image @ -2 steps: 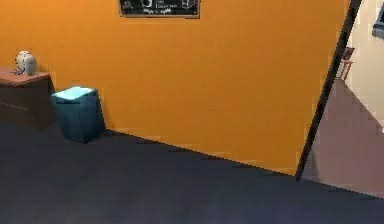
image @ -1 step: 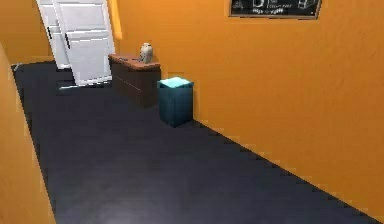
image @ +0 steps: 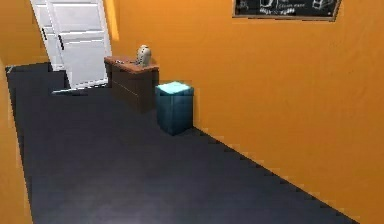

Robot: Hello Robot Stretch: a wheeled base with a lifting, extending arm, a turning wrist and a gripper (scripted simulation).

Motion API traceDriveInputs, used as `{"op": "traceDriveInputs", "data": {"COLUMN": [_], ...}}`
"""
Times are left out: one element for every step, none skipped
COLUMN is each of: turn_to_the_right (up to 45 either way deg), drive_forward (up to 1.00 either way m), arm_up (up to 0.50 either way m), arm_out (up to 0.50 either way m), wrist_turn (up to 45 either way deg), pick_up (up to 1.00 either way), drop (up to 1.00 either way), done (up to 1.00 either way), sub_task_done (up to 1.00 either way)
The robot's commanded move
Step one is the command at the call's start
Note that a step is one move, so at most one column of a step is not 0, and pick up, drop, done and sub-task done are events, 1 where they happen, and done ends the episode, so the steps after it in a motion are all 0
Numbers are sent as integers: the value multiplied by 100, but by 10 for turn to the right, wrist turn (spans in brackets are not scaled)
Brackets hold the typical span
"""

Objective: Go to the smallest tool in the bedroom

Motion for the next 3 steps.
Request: {"op": "traceDriveInputs", "data": {"turn_to_the_right": [-390,0,0], "drive_forward": [0,100,100], "arm_up": [0,0,0], "arm_out": [0,0,0], "wrist_turn": [0,0,0], "pick_up": [0,0,0], "drop": [0,0,0], "done": [0,0,0], "sub_task_done": [0,0,0]}}
